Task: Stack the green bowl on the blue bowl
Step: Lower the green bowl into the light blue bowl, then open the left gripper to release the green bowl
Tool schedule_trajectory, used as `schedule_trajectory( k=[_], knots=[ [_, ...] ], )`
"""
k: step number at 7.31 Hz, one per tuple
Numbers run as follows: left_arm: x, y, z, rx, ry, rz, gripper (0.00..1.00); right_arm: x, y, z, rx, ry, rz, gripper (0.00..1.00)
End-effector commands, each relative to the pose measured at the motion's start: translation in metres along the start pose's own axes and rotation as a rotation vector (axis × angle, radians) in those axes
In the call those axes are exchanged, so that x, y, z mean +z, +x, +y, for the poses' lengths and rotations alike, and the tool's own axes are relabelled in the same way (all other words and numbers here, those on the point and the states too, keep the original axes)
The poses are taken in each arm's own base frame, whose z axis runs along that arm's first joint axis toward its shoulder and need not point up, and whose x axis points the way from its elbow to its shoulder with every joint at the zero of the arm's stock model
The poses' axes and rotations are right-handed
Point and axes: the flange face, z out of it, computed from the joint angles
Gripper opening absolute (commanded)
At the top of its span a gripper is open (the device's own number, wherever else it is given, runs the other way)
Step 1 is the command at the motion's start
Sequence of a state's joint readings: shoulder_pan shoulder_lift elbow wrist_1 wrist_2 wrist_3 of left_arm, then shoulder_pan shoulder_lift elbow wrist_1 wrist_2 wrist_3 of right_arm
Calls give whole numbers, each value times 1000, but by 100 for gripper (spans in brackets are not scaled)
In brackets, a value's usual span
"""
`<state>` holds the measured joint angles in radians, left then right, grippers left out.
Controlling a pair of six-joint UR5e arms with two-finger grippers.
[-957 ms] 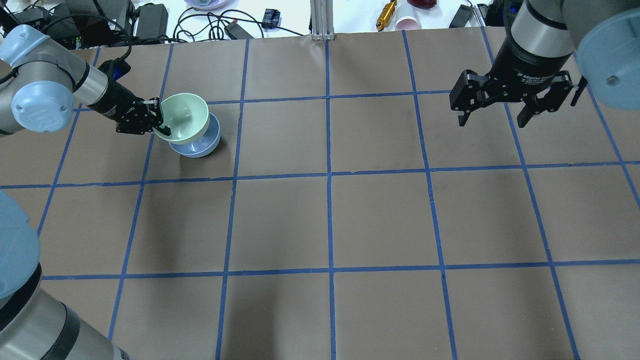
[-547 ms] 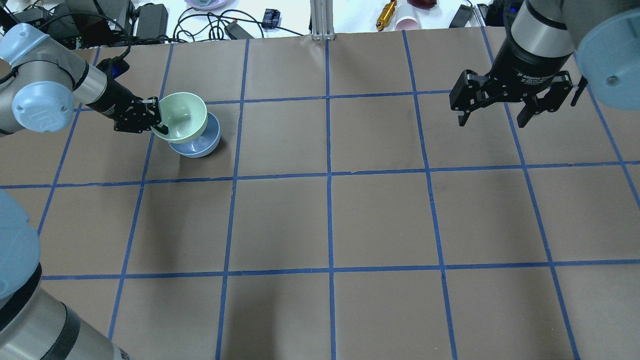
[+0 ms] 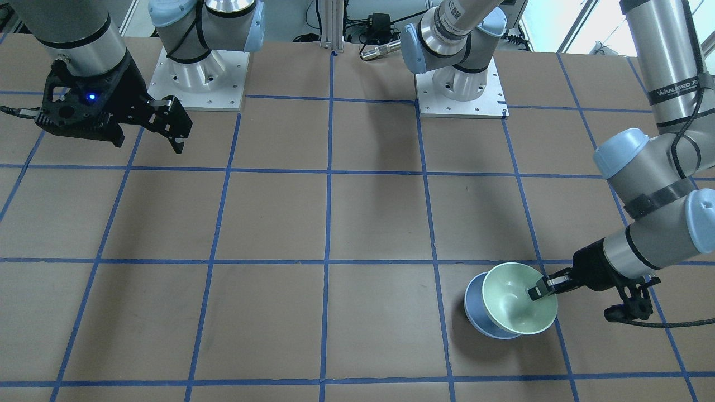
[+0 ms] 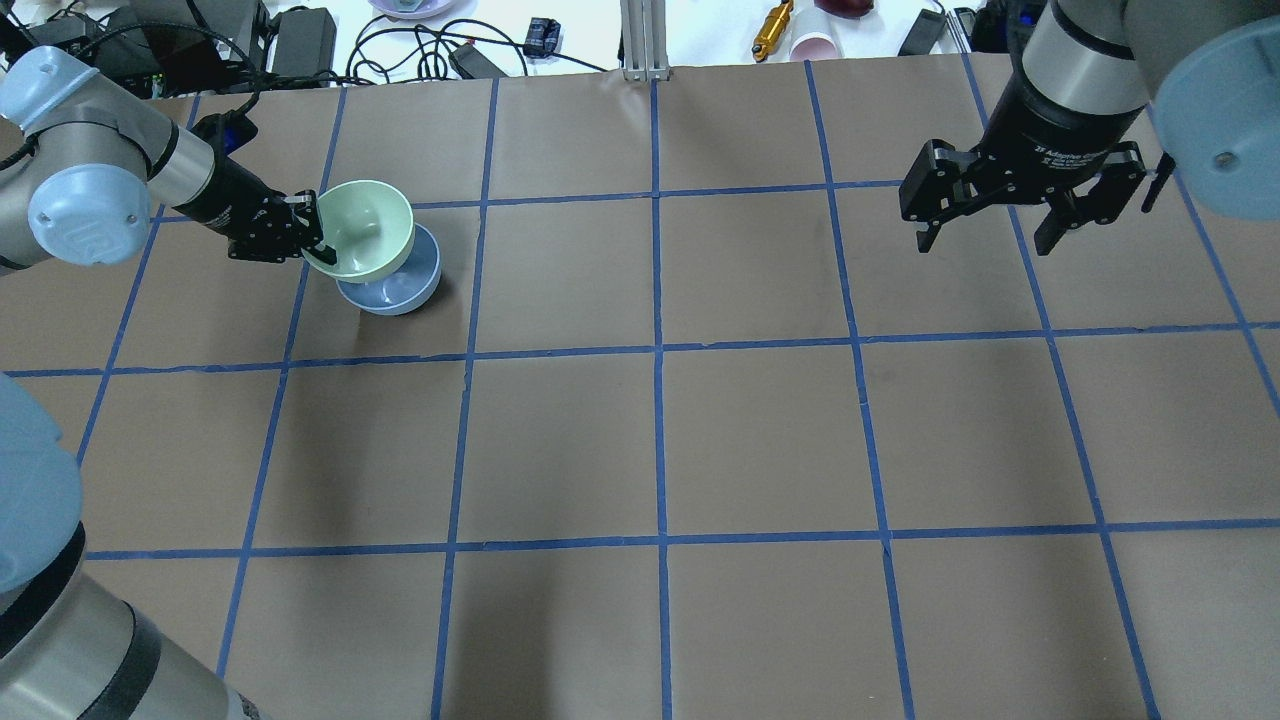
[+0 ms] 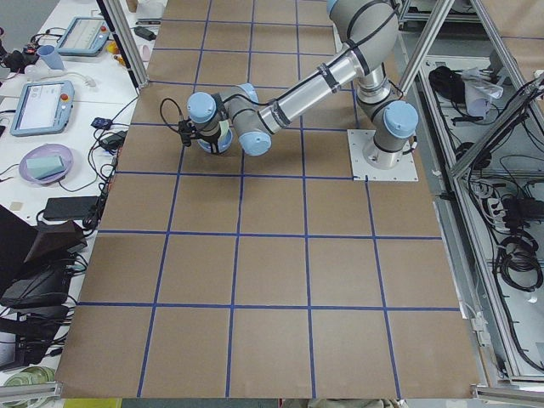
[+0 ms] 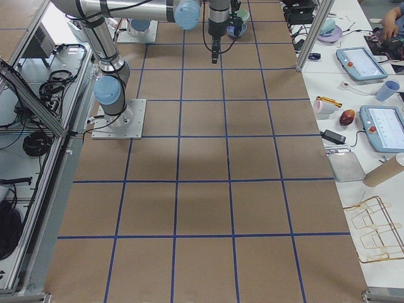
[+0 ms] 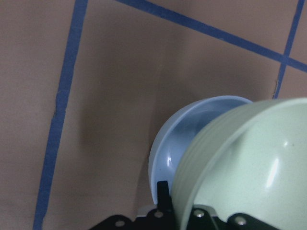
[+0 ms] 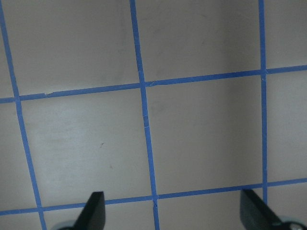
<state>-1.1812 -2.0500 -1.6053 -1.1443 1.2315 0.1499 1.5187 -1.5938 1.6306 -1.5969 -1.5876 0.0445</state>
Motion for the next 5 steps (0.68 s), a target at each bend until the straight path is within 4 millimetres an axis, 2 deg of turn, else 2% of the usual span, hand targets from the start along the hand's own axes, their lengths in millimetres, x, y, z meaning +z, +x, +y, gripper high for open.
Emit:
schedule_trajectory(
  k=[1,2,3,4,5],
  knots=[
    [2,0,-1,-7,1,1,3,0,0,0,0,0,0,100],
    [2,0,-1,-1,1,3,13,0,0,0,0,0,0,100],
    [1,0,-1,-2,2,1,38,0,0,0,0,0,0,100],
    [1,2,-1,-5,2,2,95,0,0,0,0,0,-1,100],
    [1,2,-1,-17,2,4,100,0,0,0,0,0,0,100]
  ],
)
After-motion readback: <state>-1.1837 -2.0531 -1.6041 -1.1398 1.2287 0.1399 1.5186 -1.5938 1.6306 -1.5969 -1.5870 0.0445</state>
